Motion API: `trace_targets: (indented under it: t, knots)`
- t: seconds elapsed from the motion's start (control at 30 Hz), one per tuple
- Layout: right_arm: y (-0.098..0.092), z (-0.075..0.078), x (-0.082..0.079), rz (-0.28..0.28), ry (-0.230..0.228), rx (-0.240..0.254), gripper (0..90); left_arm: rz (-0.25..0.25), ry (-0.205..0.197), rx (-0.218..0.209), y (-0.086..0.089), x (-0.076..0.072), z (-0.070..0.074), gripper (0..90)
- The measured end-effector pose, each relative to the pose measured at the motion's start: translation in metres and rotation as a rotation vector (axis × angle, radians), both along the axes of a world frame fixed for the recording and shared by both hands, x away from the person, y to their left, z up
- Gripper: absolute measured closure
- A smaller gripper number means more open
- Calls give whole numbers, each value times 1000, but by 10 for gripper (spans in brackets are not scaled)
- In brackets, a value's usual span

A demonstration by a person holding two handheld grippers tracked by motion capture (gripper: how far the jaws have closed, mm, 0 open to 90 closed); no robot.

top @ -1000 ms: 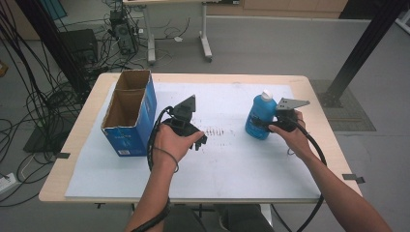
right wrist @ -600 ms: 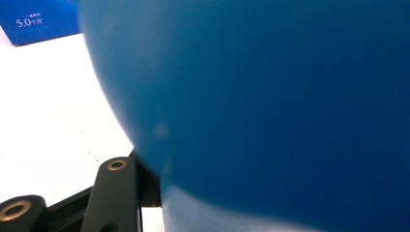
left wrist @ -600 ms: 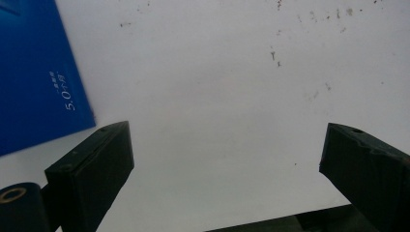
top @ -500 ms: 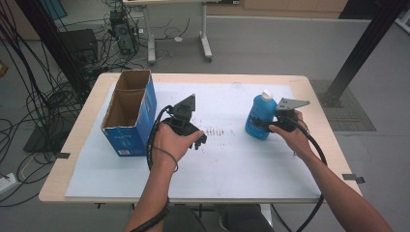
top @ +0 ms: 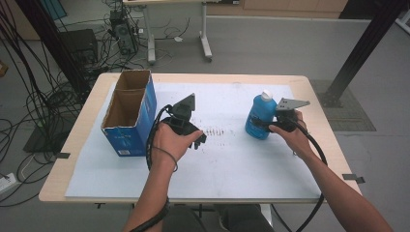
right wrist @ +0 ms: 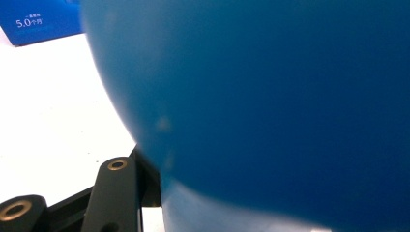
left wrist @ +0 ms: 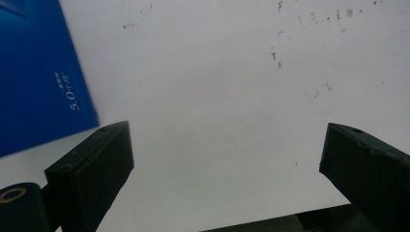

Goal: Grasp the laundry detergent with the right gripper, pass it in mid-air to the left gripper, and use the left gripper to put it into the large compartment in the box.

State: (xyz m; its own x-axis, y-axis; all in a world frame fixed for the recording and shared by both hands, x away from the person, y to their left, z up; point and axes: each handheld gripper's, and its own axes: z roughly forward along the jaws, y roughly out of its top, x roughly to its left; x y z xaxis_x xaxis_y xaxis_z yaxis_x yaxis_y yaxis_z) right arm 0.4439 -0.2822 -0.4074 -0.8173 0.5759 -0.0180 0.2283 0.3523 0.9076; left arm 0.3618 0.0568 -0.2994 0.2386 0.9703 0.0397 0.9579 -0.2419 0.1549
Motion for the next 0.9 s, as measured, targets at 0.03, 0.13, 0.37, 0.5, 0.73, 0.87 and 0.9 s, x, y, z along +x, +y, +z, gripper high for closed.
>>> trace_targets:
  t: [0.03,0.13,0.37,0.5,0.73,0.87,0.9]
  knots:
    - [0,0,0,3,-1,1,438,-2,0,1,0,0,0,53]
    - [-1,0,1,11,-3,1,440,-3,-1,1,0,0,0,53]
    - [-1,0,1,10,-2,2,444,-3,-4,2,-1,0,2,53]
    - [-1,0,1,12,-1,2,444,-5,-5,2,-2,0,3,53]
    - [-1,0,1,11,0,3,447,-3,-1,1,-1,-1,2,53]
    - [-1,0,1,10,0,4,447,-3,-2,2,0,-2,1,53]
    - [-1,0,1,10,2,4,448,-2,0,3,0,-2,1,53]
